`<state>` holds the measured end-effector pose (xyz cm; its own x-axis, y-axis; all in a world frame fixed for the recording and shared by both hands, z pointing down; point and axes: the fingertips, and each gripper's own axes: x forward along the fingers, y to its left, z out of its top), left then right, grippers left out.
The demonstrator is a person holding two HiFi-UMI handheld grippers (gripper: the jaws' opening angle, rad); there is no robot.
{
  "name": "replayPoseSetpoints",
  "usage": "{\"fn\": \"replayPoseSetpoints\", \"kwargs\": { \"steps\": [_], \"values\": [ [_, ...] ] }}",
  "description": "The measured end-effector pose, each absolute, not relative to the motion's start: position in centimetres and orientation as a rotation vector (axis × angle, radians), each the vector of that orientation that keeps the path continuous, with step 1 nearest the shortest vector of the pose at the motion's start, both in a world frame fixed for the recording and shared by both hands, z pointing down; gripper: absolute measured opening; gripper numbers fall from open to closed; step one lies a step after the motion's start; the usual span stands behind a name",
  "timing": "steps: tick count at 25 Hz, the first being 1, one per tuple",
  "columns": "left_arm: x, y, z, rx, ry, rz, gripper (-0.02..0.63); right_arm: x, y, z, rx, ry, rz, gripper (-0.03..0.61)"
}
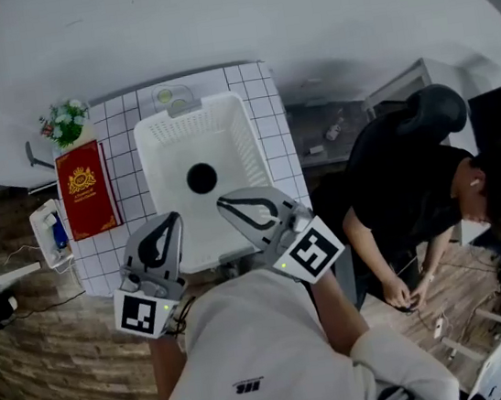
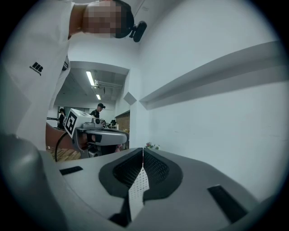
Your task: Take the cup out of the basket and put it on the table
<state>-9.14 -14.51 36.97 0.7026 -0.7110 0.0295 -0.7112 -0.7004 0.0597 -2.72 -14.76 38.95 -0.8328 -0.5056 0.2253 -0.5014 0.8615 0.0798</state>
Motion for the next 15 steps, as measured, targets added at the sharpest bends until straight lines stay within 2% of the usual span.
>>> {"fn": "replayPoseSetpoints", "kwargs": {
  "steps": [15],
  "values": [
    [-9.8, -15.7, 37.9, 2.796, -1.235, 0.009, 0.011, -4.1, -18.0, 44.8, 0.636, -2.594, 0.038, 0.017]
  ]
}}
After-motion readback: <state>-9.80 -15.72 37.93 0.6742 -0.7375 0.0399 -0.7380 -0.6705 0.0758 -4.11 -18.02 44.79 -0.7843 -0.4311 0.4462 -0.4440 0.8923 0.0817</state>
